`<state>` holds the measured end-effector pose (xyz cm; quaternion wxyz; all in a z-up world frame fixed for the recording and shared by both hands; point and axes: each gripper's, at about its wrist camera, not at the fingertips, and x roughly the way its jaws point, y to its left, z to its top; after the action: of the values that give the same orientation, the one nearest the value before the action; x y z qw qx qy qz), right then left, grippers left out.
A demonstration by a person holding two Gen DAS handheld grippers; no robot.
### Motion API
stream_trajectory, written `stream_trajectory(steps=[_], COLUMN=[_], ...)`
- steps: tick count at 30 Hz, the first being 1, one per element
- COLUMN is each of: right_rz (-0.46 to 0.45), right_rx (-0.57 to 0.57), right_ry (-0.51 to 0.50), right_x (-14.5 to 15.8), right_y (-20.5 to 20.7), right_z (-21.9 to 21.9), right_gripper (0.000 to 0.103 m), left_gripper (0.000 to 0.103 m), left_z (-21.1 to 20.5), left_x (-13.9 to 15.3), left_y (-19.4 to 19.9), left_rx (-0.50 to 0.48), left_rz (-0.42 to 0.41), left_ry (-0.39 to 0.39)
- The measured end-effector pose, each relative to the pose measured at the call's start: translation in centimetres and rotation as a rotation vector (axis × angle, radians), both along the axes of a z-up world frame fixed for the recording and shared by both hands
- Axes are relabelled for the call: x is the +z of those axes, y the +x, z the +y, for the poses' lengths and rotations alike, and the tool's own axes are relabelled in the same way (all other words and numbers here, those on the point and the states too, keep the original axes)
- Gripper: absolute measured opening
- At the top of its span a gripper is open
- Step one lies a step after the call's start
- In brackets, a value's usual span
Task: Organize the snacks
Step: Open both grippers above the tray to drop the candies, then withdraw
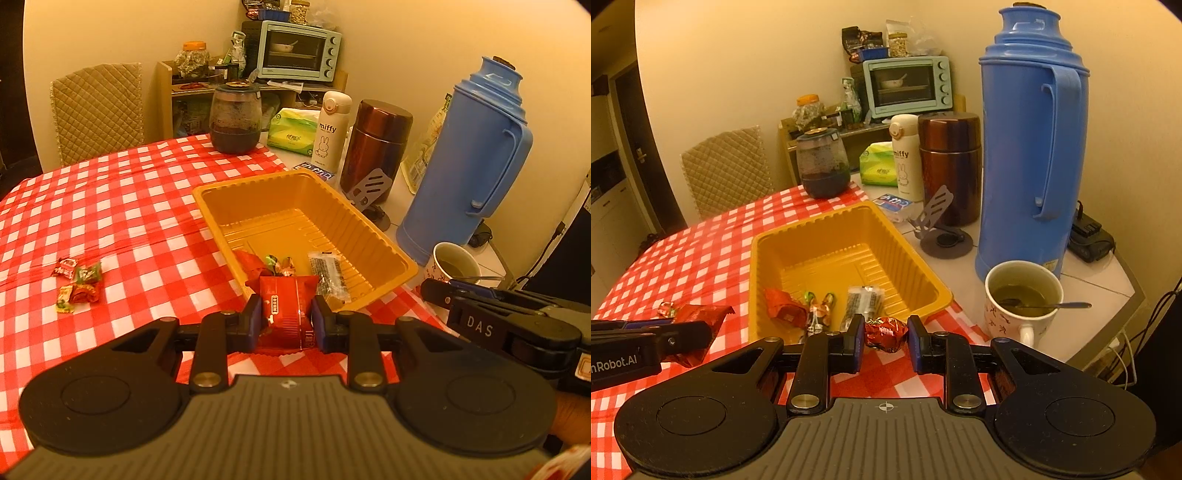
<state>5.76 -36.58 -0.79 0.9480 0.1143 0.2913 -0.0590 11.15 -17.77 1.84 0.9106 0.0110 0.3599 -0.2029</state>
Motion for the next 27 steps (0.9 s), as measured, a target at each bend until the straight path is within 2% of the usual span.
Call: stream_trajectory(steps=[8, 17, 27], right_rz=[-0.004, 0.002, 0.041], right_rx=[0.020, 0.061, 0.088], right_ry=[-0.008, -0.006, -0.008], right_x=[-0.1, -0.3, -2.1], right_y=[3.2, 8.9, 14.0], right_z=[-0.8, -1.3, -1.8], right_gripper=[0.025, 0.025, 0.025], left_gripper=[0.026, 0.026, 0.026], left_z=[-1.2, -2.3, -3.2], left_x=[-0.6, -1.6, -3.2], left_y=[3.2, 7.8, 12.3], left_rx=[0.000, 0.010, 0.018], left_rz=[0.005, 0.014, 0.035], left_ry=[-0.010, -0.025, -0.022])
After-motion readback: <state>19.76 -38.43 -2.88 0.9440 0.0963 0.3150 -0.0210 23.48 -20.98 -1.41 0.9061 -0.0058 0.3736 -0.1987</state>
